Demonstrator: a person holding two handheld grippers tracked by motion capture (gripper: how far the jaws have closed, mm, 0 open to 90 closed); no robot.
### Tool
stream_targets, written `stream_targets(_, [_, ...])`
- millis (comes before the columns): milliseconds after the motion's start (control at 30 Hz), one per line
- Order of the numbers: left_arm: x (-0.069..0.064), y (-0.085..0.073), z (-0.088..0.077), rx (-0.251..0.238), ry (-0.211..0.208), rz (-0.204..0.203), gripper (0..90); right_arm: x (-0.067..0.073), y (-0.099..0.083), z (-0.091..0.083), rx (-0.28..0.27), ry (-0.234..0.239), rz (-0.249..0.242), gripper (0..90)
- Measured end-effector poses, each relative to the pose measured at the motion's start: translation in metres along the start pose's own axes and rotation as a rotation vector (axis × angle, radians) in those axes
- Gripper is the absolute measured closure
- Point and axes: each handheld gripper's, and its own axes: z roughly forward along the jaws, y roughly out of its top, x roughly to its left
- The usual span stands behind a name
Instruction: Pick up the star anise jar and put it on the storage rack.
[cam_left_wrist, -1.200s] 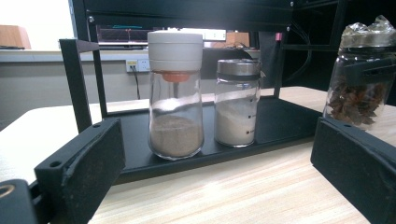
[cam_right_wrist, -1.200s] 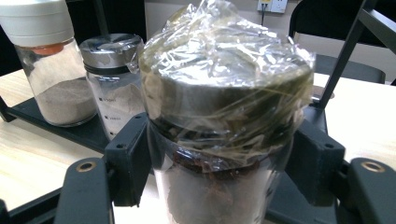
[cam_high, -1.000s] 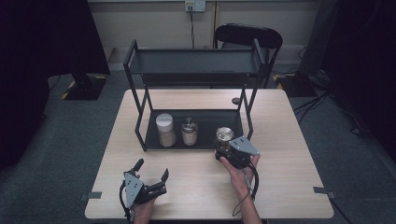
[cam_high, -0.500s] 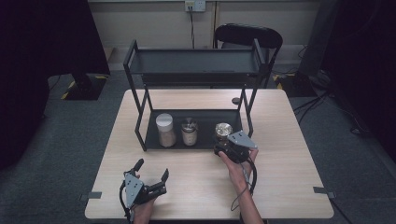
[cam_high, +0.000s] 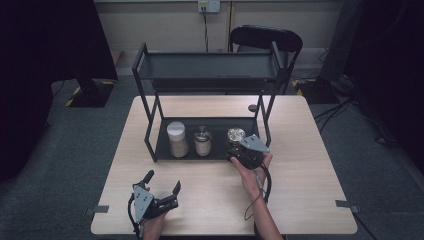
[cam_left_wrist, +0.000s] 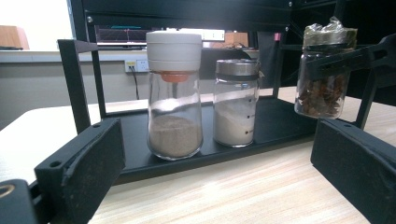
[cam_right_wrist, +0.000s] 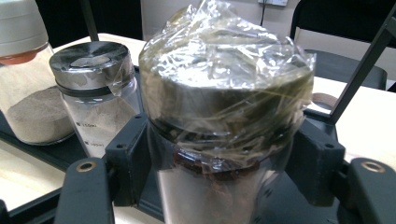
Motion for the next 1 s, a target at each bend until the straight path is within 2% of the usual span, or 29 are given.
stream_targets(633, [0.001,0.000,0.000,-0.001,-0.007,-0.001,2.2,0.003,0.009,0.030,0.057,-0.006,-0.003,30.8])
stream_targets(1000, [0.001,0.000,0.000,-0.003,-0.003,-0.003,2.1,0.001,0.008,0.040,0.093,-0.009,0.000,30.8])
